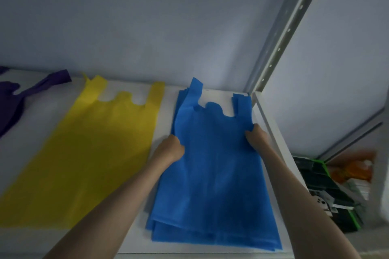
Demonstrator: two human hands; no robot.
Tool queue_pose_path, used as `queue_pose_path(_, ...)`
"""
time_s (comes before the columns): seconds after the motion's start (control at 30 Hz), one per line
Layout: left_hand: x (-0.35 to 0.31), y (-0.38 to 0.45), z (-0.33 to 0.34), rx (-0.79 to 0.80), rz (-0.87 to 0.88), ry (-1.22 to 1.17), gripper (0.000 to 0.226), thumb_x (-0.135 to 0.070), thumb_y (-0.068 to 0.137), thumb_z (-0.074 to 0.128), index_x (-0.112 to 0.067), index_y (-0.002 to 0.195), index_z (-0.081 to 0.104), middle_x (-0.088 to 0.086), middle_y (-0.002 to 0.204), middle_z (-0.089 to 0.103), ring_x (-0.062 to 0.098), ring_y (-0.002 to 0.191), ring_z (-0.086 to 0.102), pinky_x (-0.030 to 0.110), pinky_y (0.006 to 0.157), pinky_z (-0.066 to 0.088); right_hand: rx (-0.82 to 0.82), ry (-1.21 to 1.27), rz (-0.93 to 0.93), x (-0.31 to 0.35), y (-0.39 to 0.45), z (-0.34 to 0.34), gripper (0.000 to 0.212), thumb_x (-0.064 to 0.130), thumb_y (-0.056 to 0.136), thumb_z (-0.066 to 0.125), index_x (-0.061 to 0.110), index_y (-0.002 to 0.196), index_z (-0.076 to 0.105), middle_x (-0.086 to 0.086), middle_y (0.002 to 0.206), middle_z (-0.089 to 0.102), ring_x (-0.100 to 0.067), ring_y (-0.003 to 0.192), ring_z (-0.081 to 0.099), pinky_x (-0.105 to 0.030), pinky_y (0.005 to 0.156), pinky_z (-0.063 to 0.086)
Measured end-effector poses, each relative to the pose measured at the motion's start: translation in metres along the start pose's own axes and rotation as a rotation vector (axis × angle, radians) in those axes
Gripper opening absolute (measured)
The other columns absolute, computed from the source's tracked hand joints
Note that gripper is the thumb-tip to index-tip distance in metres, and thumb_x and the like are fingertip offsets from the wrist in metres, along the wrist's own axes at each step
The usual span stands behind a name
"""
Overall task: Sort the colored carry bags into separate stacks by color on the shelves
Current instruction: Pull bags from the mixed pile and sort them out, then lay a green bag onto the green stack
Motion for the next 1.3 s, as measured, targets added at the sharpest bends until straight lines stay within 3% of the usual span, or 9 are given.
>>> queue_pose_path(0.07, -0.003, -0.001, 0.002, -0.013, -0.006, 0.018, 0.023, -0.014, 0.098, 0.039, 0.003, 0.102, 0.054, 0.018, 0.092, 0.059, 0.023, 0.073, 0.058, 0.035, 0.055, 0.043, -0.004, -0.02, 0.011, 0.001, 0.002, 0.001, 0.038, 0.009, 0.096, 0.032, -0.002, 0.132, 0.035, -0.022, 0.129, 0.048, -0.024, 0.087, 0.041, -0.027, 0.05, 0.028)
queue_pose_path(0.13, -0.003, -0.002, 0.003, -0.028, -0.025, 0.033, 0.032, -0.015, 0.099, 0.038, 0.007, 0.119, 0.05, 0.023, 0.117, 0.059, 0.033, 0.106, 0.062, 0.043, 0.076, 0.052, -0.007, -0.02, 0.016, 0.002, 0.003, 0.003, 0.037, 0.008, 0.096, 0.031, -0.002, 0.132, 0.034, -0.023, 0.13, 0.048, -0.025, 0.087, 0.041, -0.027, 0.049, 0.026)
queue_pose_path(0.17, -0.003, -0.003, 0.004, -0.035, -0.033, 0.042, 0.036, -0.015, 0.099, 0.038, 0.007, 0.126, 0.047, 0.024, 0.125, 0.056, 0.034, 0.114, 0.058, 0.043, 0.075, 0.052, -0.011, -0.018, 0.021, 0.003, 0.003, 0.003, 0.037, 0.007, 0.096, 0.03, -0.003, 0.131, 0.034, -0.023, 0.13, 0.048, -0.025, 0.087, 0.041, -0.028, 0.05, 0.028)
queue_pose_path(0.33, 0.0, -0.006, 0.008, -0.045, -0.061, 0.147, 0.043, -0.021, 0.1, 0.035, 0.002, 0.137, 0.036, 0.017, 0.135, 0.051, 0.03, 0.12, 0.055, 0.038, 0.093, 0.048, -0.047, -0.042, 0.029, 0.005, -0.001, 0.005, 0.034, 0.008, 0.096, 0.03, -0.004, 0.128, 0.037, -0.023, 0.13, 0.048, -0.026, 0.088, 0.041, -0.033, 0.072, 0.035)
queue_pose_path(0.53, -0.001, -0.007, 0.004, -0.098, -0.058, 0.253, 0.037, -0.023, 0.1, 0.04, -0.001, 0.129, 0.044, 0.014, 0.13, 0.053, 0.028, 0.115, 0.056, 0.032, 0.086, 0.047, -0.038, 0.05, 0.046, 0.001, -0.004, 0.003, 0.035, 0.006, 0.095, 0.034, -0.004, 0.128, 0.036, -0.023, 0.131, 0.045, -0.026, 0.089, 0.042, -0.028, 0.053, 0.033)
queue_pose_path(0.7, -0.005, -0.011, 0.0, -0.176, 0.028, 0.202, 0.046, -0.02, 0.096, 0.05, -0.001, 0.133, 0.03, 0.016, 0.138, 0.037, 0.031, 0.128, 0.039, 0.034, 0.099, 0.04, -0.18, 0.028, 0.009, 0.003, -0.018, -0.001, 0.051, -0.006, 0.09, 0.034, 0.003, 0.14, 0.028, -0.02, 0.143, 0.031, -0.034, 0.131, 0.031, -0.039, 0.1, 0.036)
queue_pose_path(0.83, -0.001, -0.013, -0.008, -0.207, 0.132, 0.283, 0.043, -0.019, 0.096, 0.049, -0.001, 0.132, 0.032, 0.017, 0.136, 0.034, 0.031, 0.127, 0.035, 0.032, 0.1, 0.037, -0.242, -0.093, -0.131, 0.024, -0.036, 0.007, 0.044, -0.001, 0.091, 0.036, 0.007, 0.134, 0.043, -0.017, 0.138, 0.04, -0.031, 0.129, 0.034, -0.038, 0.104, 0.036)
queue_pose_path(1.1, 0.062, -0.013, -0.073, -0.162, 0.322, 0.494, 0.039, -0.014, 0.098, 0.041, -0.006, 0.136, 0.037, 0.014, 0.137, 0.036, 0.032, 0.129, 0.036, 0.037, 0.103, 0.038, -0.118, -0.092, -0.373, 0.131, -0.094, 0.086, 0.033, 0.006, 0.095, 0.039, 0.009, 0.119, 0.062, -0.017, 0.123, 0.053, -0.032, 0.12, 0.045, -0.04, 0.094, 0.045)
queue_pose_path(1.3, 0.178, -0.016, -0.183, -0.261, 0.256, 0.574, 0.035, -0.014, 0.098, 0.04, -0.006, 0.132, 0.044, 0.013, 0.133, 0.043, 0.031, 0.128, 0.04, 0.041, 0.1, 0.042, -0.086, -0.101, -0.494, 0.252, -0.147, 0.169, 0.034, 0.005, 0.093, 0.043, 0.011, 0.122, 0.058, -0.016, 0.128, 0.048, -0.032, 0.123, 0.045, -0.037, 0.097, 0.042)
Point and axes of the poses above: each hand's wrist, its own y-axis towards the middle knuckle, its own z-axis out of the palm, x = y × z, the point moved 3 cm from there along y, towards the middle knuckle
